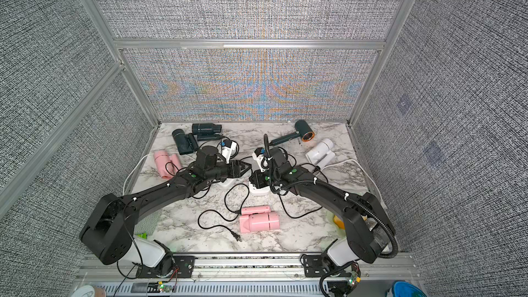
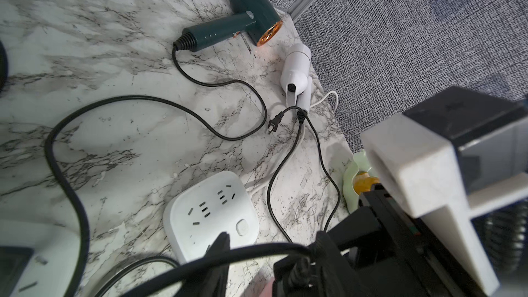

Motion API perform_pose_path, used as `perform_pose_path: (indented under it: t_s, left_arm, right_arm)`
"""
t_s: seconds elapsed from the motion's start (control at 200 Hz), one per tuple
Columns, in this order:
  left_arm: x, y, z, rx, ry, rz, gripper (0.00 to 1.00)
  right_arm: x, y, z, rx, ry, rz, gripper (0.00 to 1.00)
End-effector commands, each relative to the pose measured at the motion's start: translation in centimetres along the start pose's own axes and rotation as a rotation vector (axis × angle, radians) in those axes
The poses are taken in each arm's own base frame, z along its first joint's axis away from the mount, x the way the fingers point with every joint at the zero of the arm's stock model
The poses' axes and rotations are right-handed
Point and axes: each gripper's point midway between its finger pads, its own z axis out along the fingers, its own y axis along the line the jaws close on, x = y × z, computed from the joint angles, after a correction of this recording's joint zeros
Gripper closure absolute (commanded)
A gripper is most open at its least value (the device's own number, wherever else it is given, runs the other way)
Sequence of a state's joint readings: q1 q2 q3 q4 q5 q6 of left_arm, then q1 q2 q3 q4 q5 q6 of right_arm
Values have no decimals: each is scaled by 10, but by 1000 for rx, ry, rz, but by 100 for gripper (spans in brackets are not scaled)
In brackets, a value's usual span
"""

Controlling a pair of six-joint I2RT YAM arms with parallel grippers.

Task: Charge the blow dryers
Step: Pick up the plug from the center of the board.

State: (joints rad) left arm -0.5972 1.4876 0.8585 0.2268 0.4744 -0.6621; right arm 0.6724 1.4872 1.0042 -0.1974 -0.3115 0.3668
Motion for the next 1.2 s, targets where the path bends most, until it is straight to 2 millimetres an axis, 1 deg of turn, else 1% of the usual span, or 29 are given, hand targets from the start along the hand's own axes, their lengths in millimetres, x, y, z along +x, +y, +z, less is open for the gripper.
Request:
perform_pose_path:
  t_s: [0.0,0.09,0.165,0.255,0.365,0.505,0.58,0.715,0.815,0.925,0.98,1.046,1.156,1.196]
  left_arm:
    - [-9,-11,-5,64,-30,1,47]
    - [-8,-9,-5,64,-32,-1,48]
    - [-8,-13,-6,90,-38,-2,52]
    - [-9,-15,-6,107,-45,-3,53]
    - [-9,-16,-5,115,-46,0,53]
    - [-11,-18,-4,139,-48,-7,50]
    - [-12,-18,-3,150,-53,-15,50]
    - [-13,-15,0,153,-55,-24,55]
    - [-12,-14,2,153,-51,-27,60]
    - [-12,-13,3,151,-49,-27,71]
    - [-12,-14,4,153,-49,-28,74]
    - [-12,-16,3,169,-50,-30,74]
    - [-14,-24,4,220,-50,-38,65]
    - [-13,-27,4,240,-48,-43,64]
  right_arm:
    - [-6,3,-2,-9,-32,-8,89]
    - [-6,5,-1,-23,-33,-9,89]
    - [-6,5,-1,-24,-32,-9,89]
    - [-5,4,0,-25,-32,-8,89]
    - [-4,5,-1,-30,-38,-11,89]
    - [-2,4,-2,-29,-41,-16,90]
    - [-2,3,-3,-29,-46,-15,90]
    - [1,2,-2,-30,-47,-12,90]
    - [0,1,-3,-25,-53,-13,90]
    - [-2,1,-5,-25,-60,-14,90]
    - [-1,1,-4,-22,-60,-14,90]
    - [-2,1,-5,-23,-65,-14,90]
    - [-5,2,-5,-25,-75,-14,90]
    - [-6,2,-5,-24,-81,-14,90]
